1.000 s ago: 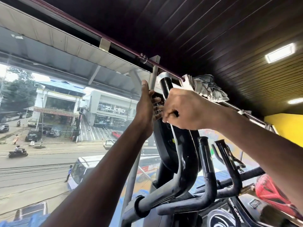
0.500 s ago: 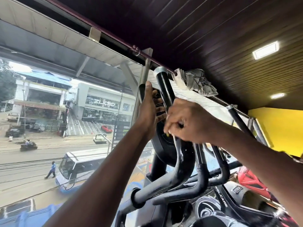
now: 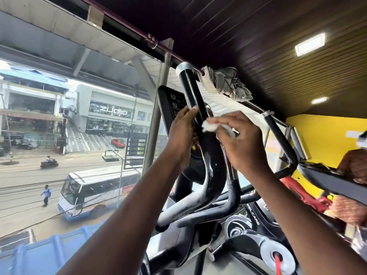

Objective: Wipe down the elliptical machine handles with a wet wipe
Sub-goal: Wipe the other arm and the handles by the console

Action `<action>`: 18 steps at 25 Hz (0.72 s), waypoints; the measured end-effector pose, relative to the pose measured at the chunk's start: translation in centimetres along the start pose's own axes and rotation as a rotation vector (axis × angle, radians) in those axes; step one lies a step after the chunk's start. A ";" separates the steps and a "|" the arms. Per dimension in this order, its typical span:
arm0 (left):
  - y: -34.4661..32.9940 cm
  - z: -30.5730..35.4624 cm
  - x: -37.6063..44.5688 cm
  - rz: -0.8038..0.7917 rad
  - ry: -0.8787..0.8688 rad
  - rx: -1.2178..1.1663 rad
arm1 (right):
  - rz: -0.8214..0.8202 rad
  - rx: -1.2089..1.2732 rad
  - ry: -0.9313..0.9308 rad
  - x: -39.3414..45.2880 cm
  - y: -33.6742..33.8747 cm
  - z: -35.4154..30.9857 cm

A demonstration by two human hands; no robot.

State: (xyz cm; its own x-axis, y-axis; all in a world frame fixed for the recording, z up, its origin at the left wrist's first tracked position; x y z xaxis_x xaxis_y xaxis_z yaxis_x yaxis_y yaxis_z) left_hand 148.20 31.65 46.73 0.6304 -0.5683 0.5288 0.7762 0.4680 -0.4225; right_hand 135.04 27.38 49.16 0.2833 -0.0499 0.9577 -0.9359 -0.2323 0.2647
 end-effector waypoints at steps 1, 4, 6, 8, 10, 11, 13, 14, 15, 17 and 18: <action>-0.3 -0.1 -0.4 -0.002 -0.003 -0.035 | -0.022 -0.021 -0.027 0.3 -0.3 -0.3; -0.3 -0.7 -1.2 -0.007 0.004 -0.078 | -0.201 -0.183 0.235 -3.3 -0.4 -2.2; 0.0 -0.9 -1.7 -0.001 -0.014 -0.075 | -0.290 -0.243 0.409 -5.6 -0.1 -3.1; -0.2 -1.0 -2.3 -0.018 -0.014 -0.091 | -0.217 -0.278 0.363 -4.1 0.0 -2.5; -0.8 -1.1 -3.2 -0.029 -0.006 -0.103 | -0.120 -0.287 0.306 -2.6 -0.3 -2.2; -0.9 -1.3 -3.8 -0.038 -0.007 -0.112 | -0.108 -0.281 0.336 -3.1 -0.5 -2.1; -1.0 -1.5 -4.6 -0.013 -0.034 -0.042 | -0.126 -0.216 0.420 -6.1 0.0 -1.5; -0.9 -1.7 -4.9 0.020 -0.047 0.026 | -0.137 -0.146 0.452 -8.0 0.4 -1.1; -0.7 -1.7 -5.3 0.052 -0.057 0.083 | -0.138 -0.063 0.458 -9.4 0.9 -0.7; -1.0 -1.9 -6.0 0.126 -0.077 0.151 | -0.041 0.121 0.361 -9.5 1.3 0.7; -1.3 -2.1 -6.3 0.176 -0.071 0.168 | 0.033 0.207 0.245 -8.2 1.1 1.6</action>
State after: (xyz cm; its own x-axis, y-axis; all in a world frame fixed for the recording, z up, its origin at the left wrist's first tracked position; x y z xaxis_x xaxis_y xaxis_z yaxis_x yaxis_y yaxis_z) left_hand 143.21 33.22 42.41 0.7491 -0.4221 0.5106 0.6388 0.6646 -0.3878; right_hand 132.07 25.97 41.40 0.1710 0.1687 0.9707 -0.8740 -0.4288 0.2285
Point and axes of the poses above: each hand's wrist, its own x-axis towards the middle knuckle, its own y-axis out of the back of the hand, z = x × y, the point moved 4 cm from there along x, towards the middle knuckle, and after that the axes turned 2 degrees about x, right-handed, at the moved point
